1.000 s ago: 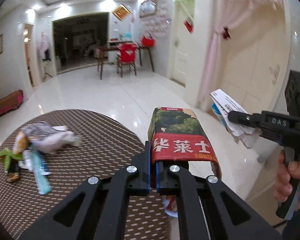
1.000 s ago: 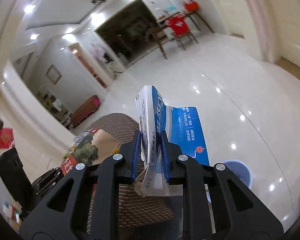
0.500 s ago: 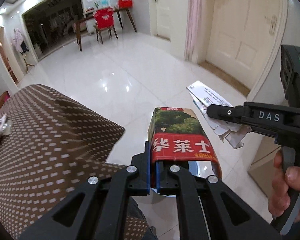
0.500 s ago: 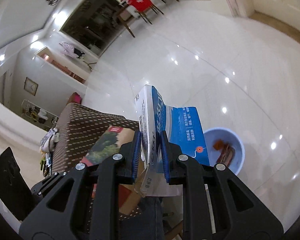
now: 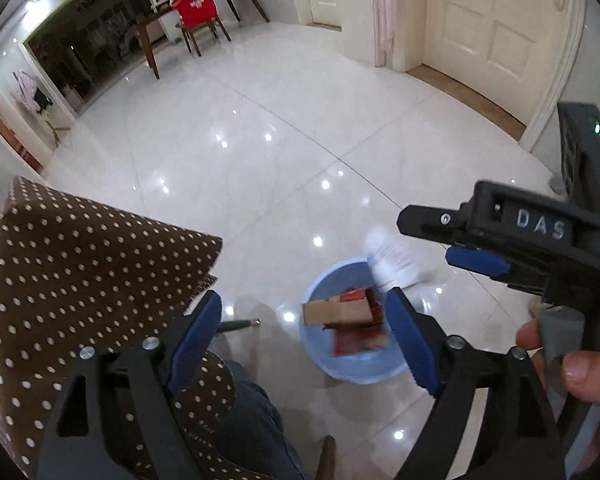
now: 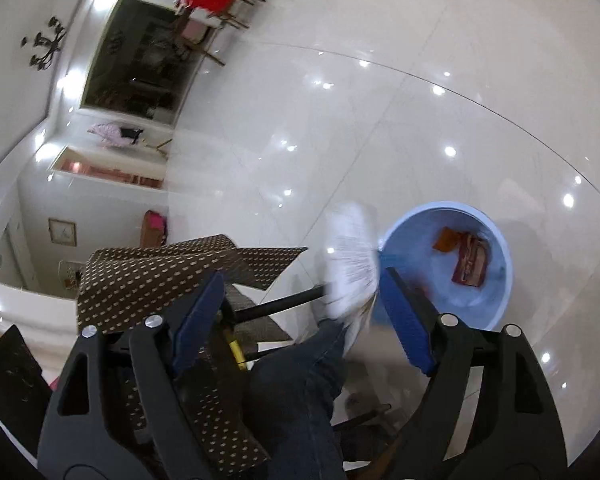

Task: Collect trash
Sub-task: 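Carry both boxes over the blue bucket and open both tools to drop them, then move both tools back over the remaining trash on the table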

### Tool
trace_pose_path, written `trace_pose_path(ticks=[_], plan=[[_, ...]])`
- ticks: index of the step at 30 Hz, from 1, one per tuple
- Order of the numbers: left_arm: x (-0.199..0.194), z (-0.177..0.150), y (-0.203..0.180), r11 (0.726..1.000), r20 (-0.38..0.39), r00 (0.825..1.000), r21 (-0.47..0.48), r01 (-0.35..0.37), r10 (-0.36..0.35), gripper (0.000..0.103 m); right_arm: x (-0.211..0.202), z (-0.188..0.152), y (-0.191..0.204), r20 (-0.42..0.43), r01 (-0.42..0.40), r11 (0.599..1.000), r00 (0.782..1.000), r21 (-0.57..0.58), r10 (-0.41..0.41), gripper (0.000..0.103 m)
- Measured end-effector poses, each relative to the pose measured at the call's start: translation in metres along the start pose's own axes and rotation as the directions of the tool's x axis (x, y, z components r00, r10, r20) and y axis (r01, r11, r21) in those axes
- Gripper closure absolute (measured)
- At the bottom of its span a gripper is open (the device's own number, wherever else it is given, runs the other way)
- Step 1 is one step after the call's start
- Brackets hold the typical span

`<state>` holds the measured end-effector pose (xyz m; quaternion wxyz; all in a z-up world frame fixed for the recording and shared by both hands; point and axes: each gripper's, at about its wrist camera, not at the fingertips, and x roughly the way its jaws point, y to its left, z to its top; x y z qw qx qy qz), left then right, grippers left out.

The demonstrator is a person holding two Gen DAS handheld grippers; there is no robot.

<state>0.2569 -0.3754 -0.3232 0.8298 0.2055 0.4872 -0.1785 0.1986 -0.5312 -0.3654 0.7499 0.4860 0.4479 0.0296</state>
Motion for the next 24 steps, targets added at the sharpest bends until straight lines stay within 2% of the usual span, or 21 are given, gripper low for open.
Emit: trace_pose_path(ticks=[1,3,6,14,19,24], plan=[[-0.001,-0.001,0.001,1.0,0.0,1.0,-0.009,0.0,0.0,0.019,0.0,-0.001,-0.002,-0.003,-0.001,1.0,1.0,0.002,0.001,0.023],[-0.004,-0.003,0.003,1.0,0.013,1.0,-0.011,-0.006,0.006,0.017,-0.004,-0.004,-0.003,0.003,0.009,1.0,1.0,0.002,-0.009,0.012],[-0.012,-0.007,0.003,1.0,0.03,0.999,-0.011,-0.013,0.013,0.016,-0.014,-0.007,-0.003,0.024,0.05,0.999,0.998,-0.003,-0.049,0.006],[-0.061,-0.012,0.005,1.0,0.122,0.992,-0.008,0.015,-0.014,0.014,-0.056,-0.011,0.016,0.123,0.113,0.993,0.987,-0.044,-0.107,0.006],[-0.105,-0.014,0.013,0.999,0.207,0.978,-0.011,0.037,-0.033,0.013,-0.087,-0.017,0.044,0.189,0.124,0.988,0.976,-0.094,-0.105,0.006],[-0.151,-0.019,0.037,0.998,0.293,0.955,-0.042,0.052,-0.038,0.011,-0.115,-0.028,0.089,0.253,0.12,0.978,0.965,-0.172,-0.074,0.006]])
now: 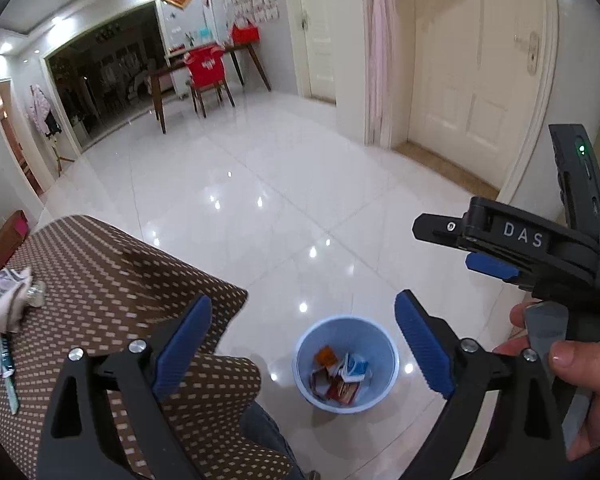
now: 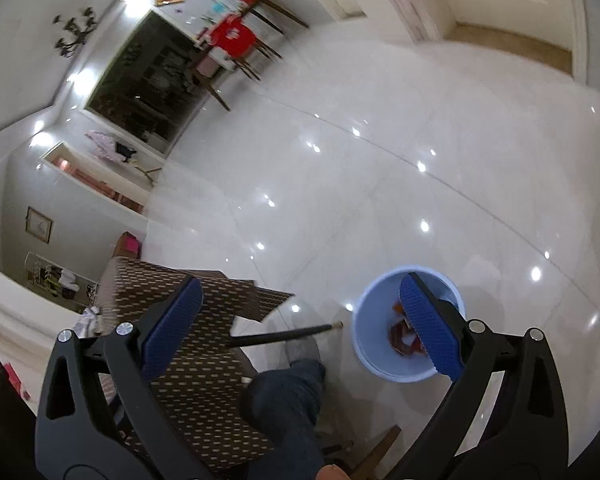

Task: Collect trash
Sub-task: 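Move both tools back over the remaining trash on the table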

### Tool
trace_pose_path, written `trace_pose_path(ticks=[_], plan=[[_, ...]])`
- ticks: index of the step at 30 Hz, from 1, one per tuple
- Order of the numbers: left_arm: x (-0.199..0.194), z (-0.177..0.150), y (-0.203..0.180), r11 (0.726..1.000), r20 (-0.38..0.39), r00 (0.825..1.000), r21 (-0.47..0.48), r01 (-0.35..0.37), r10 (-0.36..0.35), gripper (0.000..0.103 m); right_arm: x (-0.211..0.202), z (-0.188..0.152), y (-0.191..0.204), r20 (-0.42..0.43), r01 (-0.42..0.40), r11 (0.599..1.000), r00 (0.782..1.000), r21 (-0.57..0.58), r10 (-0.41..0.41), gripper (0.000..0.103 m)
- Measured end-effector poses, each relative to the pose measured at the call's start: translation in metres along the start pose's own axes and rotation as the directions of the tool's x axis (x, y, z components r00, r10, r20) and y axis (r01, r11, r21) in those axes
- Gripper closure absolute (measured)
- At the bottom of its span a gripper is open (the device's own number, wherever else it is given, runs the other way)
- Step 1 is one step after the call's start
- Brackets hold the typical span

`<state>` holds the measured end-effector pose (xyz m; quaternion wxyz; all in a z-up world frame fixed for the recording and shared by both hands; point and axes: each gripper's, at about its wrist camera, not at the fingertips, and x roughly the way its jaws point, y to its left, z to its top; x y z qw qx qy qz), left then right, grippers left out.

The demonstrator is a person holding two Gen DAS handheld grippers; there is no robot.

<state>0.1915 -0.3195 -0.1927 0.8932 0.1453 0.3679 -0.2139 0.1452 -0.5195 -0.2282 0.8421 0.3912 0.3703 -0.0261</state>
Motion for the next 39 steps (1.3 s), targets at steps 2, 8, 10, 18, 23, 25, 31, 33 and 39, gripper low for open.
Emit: trace_pose_path(ticks=[2,8,10,18,23,25,31,33,39], plan=[[-0.017,0.002,0.012,1.0,0.034,0.999,-0.016,-0.006,0.006,0.011,-0.012,0.002,0.022,0.022,-0.025,0.999,0.999,-0.035,0.026,0.006],[-0.06,0.004,0.053,0.997,0.115,0.993,-0.075,-0.021,0.03,0.009,-0.038,-0.002,0.09,0.069,-0.073,0.986,0.994,-0.151,0.084,0.006],[-0.073,0.003,0.068,0.995,0.139,0.989,-0.096,-0.03,0.043,0.009,-0.042,-0.005,0.11,0.074,-0.081,0.98,0.993,-0.183,0.096,0.006],[-0.116,-0.014,0.125,0.981,0.206,0.971,-0.174,-0.082,0.117,0.009,-0.052,-0.026,0.194,0.07,-0.133,0.937,0.984,-0.323,0.164,0.006],[-0.141,-0.031,0.163,0.966,0.224,0.96,-0.231,-0.115,0.167,0.009,-0.045,-0.043,0.238,0.035,-0.168,0.904,0.98,-0.394,0.198,0.006],[-0.146,-0.038,0.175,0.96,0.223,0.954,-0.239,-0.144,0.198,0.009,-0.039,-0.054,0.256,0.014,-0.179,0.887,0.979,-0.426,0.204,0.006],[-0.16,-0.06,0.225,0.929,0.212,0.942,-0.322,-0.184,0.26,0.009,-0.019,-0.079,0.299,-0.04,-0.201,0.846,0.977,-0.494,0.208,0.006],[-0.162,-0.068,0.244,0.913,0.199,0.938,-0.354,-0.202,0.284,0.009,-0.011,-0.091,0.312,-0.063,-0.211,0.83,0.976,-0.516,0.209,0.006],[-0.165,-0.099,0.301,0.856,0.16,0.919,-0.447,-0.258,0.36,0.009,0.022,-0.123,0.35,-0.116,-0.219,0.784,0.976,-0.581,0.187,0.006]])
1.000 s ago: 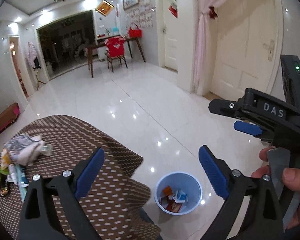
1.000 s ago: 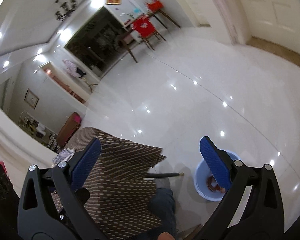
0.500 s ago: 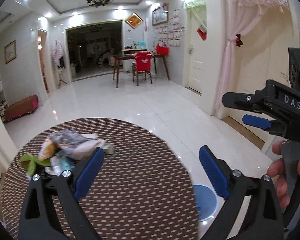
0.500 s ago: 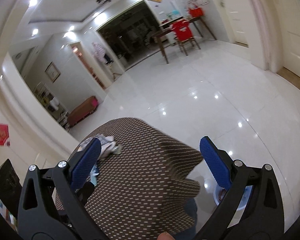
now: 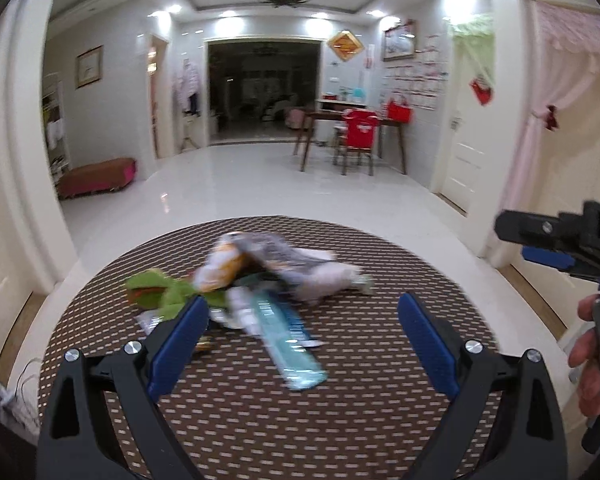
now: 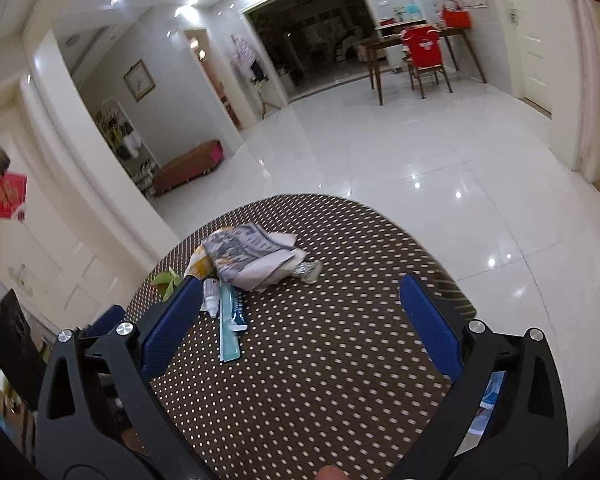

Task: Collect trash
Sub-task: 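Move both tools back over the remaining trash on the table, then grasp the green leaf toy with left tool while right tool grasps newspaper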

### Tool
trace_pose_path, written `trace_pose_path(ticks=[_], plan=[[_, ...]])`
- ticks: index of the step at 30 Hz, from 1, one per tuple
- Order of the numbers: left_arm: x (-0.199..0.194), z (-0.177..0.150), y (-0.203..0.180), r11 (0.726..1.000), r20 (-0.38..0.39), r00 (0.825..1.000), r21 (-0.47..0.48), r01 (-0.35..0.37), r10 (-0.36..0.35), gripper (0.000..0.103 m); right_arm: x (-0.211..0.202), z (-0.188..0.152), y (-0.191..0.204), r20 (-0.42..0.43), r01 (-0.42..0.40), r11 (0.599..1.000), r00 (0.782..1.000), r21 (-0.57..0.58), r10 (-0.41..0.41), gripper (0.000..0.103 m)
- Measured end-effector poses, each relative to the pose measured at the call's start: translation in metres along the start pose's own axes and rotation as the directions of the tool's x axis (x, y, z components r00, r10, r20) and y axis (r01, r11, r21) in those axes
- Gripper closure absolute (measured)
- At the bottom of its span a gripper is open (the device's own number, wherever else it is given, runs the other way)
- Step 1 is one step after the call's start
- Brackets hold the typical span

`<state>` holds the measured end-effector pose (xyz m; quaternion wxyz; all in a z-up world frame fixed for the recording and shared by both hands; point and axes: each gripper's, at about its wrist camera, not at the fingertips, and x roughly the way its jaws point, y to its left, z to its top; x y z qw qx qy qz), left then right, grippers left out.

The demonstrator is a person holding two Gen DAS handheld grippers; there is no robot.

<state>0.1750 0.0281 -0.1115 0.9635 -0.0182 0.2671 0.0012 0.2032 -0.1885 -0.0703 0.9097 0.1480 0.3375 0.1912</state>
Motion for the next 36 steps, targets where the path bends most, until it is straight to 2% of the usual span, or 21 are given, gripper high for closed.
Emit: trace_pose_path(ticks=[8,13,20,26,27,28,31,32,33,34,36], plan=[[0.035,-0.01,0.085,0.99,-0.077,0.991,-0.085,-0.117,0.11,0.009,0.061,-0.008,0.043,-0.077,-0.007,0.995,0.997,-0.101,-0.001,0.006],[0.061,-0.012,0.111,0.986,-0.139,0.98,-0.064,-0.153,0.143,0.009,0.098,-0.009,0.061,-0.107,0.005,0.986,0.994,-0.169,-0.023,0.006],[0.098,-0.008,0.129,0.99,-0.228,0.967,-0.051,-0.131,0.117,0.009,0.147,-0.009,0.082,-0.148,0.022,0.966,0.987,-0.257,-0.062,0.006],[0.124,0.0,0.135,0.993,-0.241,0.967,-0.065,-0.098,0.08,0.009,0.186,-0.01,0.098,-0.167,0.06,0.942,0.978,-0.331,-0.121,0.006],[0.127,0.0,0.136,0.993,-0.241,0.968,-0.069,-0.092,0.072,0.013,0.192,-0.011,0.1,-0.165,0.067,0.937,0.978,-0.343,-0.131,0.006],[0.13,-0.001,0.137,0.994,-0.245,0.968,-0.075,-0.08,0.06,0.031,0.198,-0.013,0.103,-0.163,0.072,0.931,0.977,-0.357,-0.139,0.006],[0.142,-0.009,0.139,0.996,-0.296,0.955,-0.083,-0.033,0.007,0.062,0.208,-0.017,0.105,-0.158,0.081,0.927,0.976,-0.366,-0.148,0.006],[0.142,-0.009,0.139,0.996,-0.288,0.958,-0.078,-0.03,0.006,0.066,0.211,-0.02,0.103,-0.16,0.084,0.93,0.976,-0.358,-0.15,0.012],[0.14,-0.01,0.139,0.997,-0.279,0.96,-0.078,-0.029,0.006,0.074,0.212,-0.021,0.101,-0.163,0.08,0.933,0.976,-0.35,-0.145,0.026],[0.139,-0.01,0.141,0.996,-0.275,0.961,-0.085,-0.029,0.005,0.084,0.212,-0.021,0.1,-0.161,0.084,0.934,0.976,-0.348,-0.148,0.034],[0.137,-0.01,0.146,0.993,-0.269,0.963,-0.118,-0.016,-0.017,0.093,0.209,-0.02,0.1,-0.147,0.069,0.934,0.981,-0.351,-0.128,0.056]])
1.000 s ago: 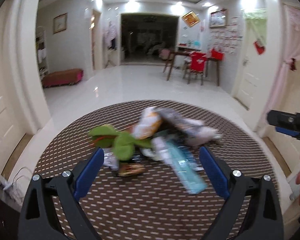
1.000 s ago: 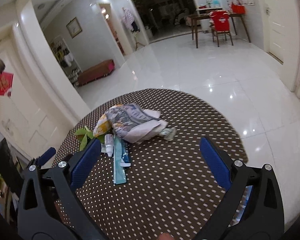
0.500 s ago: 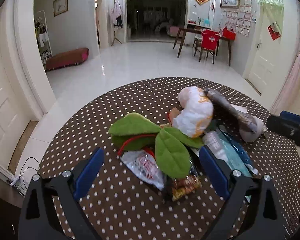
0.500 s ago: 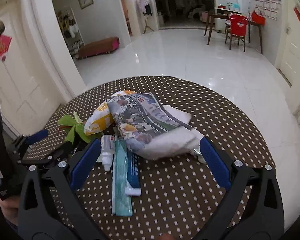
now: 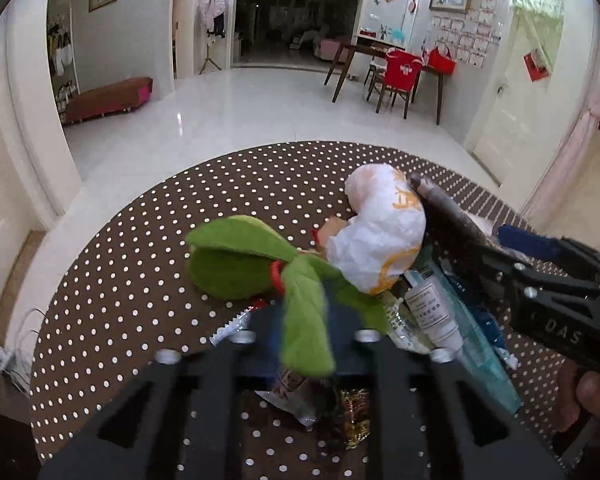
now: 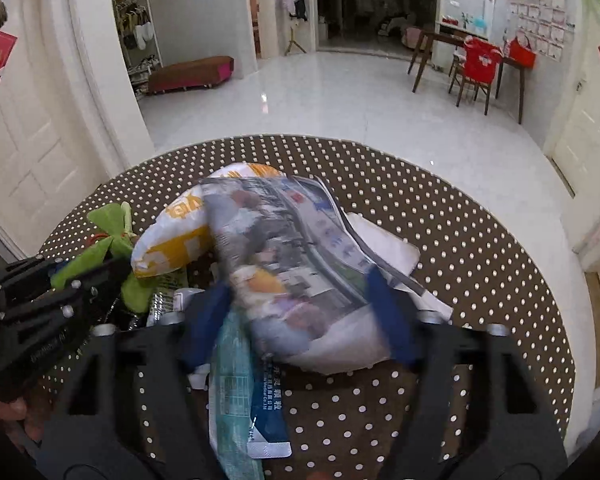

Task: Collect trash
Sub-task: 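Grasp the green leaf toy with left tool while right tool grasps newspaper, then carry the leaf toy and newspaper over the blue bucket and release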

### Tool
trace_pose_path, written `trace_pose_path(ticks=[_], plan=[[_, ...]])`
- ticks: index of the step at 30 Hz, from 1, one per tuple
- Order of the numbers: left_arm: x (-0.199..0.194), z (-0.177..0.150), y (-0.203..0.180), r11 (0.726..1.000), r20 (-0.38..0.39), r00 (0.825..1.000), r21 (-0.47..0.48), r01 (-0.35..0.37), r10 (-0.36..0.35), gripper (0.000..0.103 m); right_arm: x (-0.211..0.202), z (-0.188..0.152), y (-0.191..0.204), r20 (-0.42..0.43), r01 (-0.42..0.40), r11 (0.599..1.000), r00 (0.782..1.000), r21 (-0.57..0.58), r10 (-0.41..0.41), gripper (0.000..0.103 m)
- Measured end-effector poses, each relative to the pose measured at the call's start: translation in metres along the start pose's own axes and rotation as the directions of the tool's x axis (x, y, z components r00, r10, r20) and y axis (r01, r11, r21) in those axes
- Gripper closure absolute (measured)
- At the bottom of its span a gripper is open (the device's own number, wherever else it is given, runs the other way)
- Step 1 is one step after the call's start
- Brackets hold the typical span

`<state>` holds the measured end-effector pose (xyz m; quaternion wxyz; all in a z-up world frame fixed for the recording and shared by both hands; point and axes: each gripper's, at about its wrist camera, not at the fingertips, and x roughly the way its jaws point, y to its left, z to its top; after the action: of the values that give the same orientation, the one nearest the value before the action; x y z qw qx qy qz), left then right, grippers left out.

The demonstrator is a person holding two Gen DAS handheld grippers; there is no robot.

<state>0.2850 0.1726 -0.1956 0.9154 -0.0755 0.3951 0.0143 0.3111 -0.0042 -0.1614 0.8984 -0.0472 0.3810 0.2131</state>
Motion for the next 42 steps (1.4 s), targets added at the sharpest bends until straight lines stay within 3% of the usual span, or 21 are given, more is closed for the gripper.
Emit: trace_pose_path(ticks=[3,8,18,30,42], plan=[[-0.007,0.0,0.01,0.999,0.029,0.999,-0.044,0.029,-0.028,0.096,-0.009,0.001,-0.005,0.036,-0.022,0.999,0.999,0.027,0.021,0.07],[-0.027,-0.006,0.02,0.993,0.105,0.994,-0.105,0.05,-0.039,0.097,-0.028,-0.001,-0.018,0.07,-0.046,0.996,0.997,0.076,0.041,0.079],[-0.085,-0.027,-0.011,0.997,0.228,0.973,-0.064,0.047,-0.031,0.097,-0.083,-0.014,-0.043,0.109,-0.03,0.995,0.994,0.099,0.019,0.093],[-0.146,-0.032,-0.066,0.997,0.33,0.94,0.02,0.08,-0.082,0.097,-0.136,-0.032,-0.073,0.153,-0.068,0.987,0.987,0.146,0.045,0.097],[-0.173,-0.039,-0.122,0.987,0.357,0.921,0.093,0.134,-0.158,0.097,-0.191,-0.044,-0.096,0.243,-0.099,0.977,0.969,0.186,0.052,0.097]])
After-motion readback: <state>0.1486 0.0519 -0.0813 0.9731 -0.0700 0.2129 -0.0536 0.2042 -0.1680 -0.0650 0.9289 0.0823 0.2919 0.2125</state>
